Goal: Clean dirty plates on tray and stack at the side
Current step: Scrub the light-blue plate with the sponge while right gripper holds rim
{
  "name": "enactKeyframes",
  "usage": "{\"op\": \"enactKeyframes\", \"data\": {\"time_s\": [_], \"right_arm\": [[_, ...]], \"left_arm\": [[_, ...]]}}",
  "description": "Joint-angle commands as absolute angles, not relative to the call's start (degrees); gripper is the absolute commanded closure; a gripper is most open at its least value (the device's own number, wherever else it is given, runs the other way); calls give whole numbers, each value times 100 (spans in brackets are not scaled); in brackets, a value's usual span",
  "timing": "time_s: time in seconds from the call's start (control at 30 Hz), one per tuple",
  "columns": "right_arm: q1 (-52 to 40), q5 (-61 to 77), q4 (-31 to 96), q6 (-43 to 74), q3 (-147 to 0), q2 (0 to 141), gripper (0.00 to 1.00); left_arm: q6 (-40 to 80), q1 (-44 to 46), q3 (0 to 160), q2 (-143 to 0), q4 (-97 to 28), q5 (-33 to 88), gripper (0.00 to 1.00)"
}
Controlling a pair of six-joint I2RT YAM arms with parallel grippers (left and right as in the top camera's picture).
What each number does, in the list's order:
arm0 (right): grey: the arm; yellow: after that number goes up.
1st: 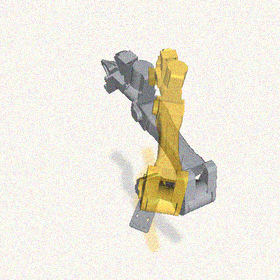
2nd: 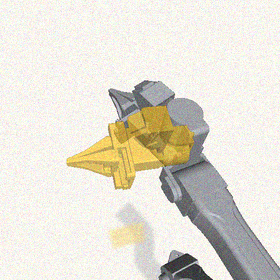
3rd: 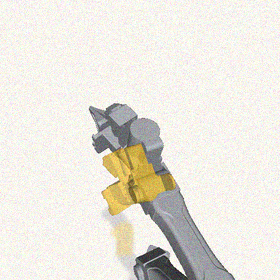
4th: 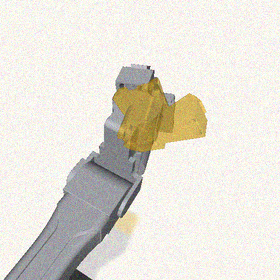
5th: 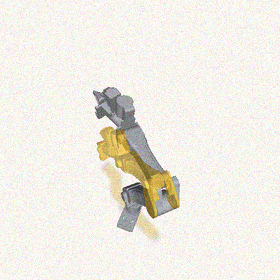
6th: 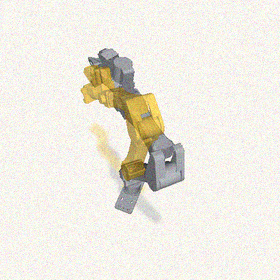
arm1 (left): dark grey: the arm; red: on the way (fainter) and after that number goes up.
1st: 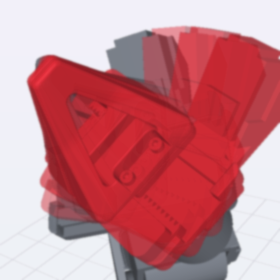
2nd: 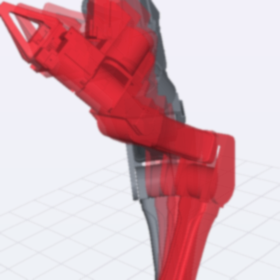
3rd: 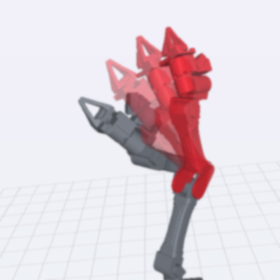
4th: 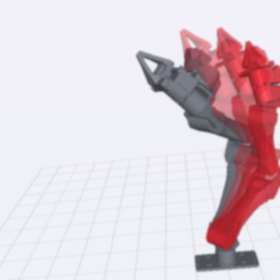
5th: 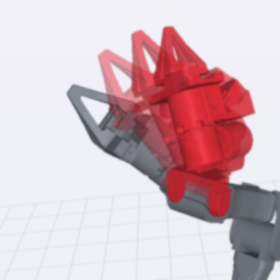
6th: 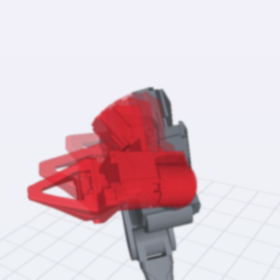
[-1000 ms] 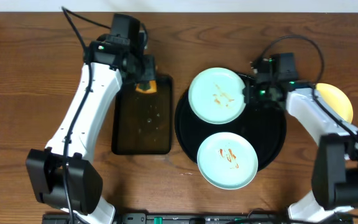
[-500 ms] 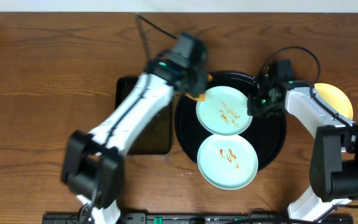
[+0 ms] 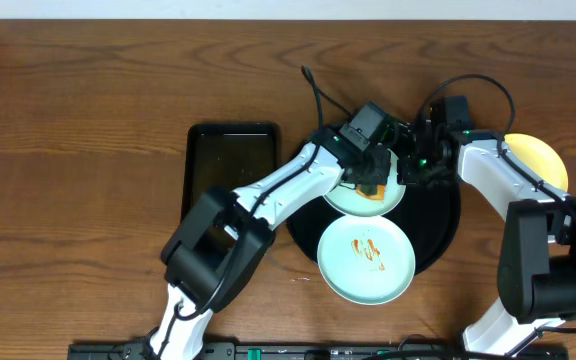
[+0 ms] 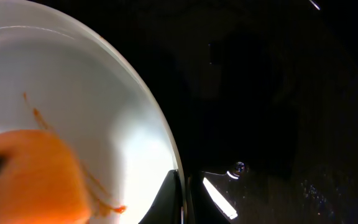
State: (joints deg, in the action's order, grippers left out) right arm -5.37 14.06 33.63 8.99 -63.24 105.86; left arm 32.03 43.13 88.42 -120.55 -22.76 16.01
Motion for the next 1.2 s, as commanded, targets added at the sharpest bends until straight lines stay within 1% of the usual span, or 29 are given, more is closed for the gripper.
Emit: {"op": "enactKeyframes", "data": {"time_s": [0.0, 0.4, 0.57, 0.67, 0.77, 0.87, 1.0, 1.1, 1.17], "right_arm": [[-534, 1288, 3389, 985, -6283, 10654, 99], [-534, 1291, 3406, 982, -6283, 10654, 99], [-534, 1291, 3409, 982, -6283, 10652, 99], [-534, 1288, 3409, 982, -6283, 10652, 99], [-532, 1288, 3420, 982, -6283, 10652, 99], [-532, 1288, 3435, 982, -6283, 10652, 99], [-526, 1288, 3435, 982, -6283, 10652, 99], [-517, 1258, 3457, 980, -6283, 10652, 99], [-517, 1221, 3452, 980, -6283, 10652, 99]], "left_arm": [[3879, 4322, 8818, -12156, -2053, 2174, 93], [4670, 4348, 8818, -12446, -2005, 2211, 93], [4681, 4348, 8818, -12593, -2005, 2206, 93], [4270, 4287, 8818, -12613, -2005, 1942, 93], [3885, 4132, 8818, -12591, -2005, 1391, 93], [3771, 3905, 8820, -12578, -2027, 1127, 93], [3771, 3610, 8820, -12545, -2191, 1129, 92], [3728, 3474, 8820, -12438, -2705, 1155, 93], [3356, 3450, 8820, -12315, -3096, 1575, 92]]}}
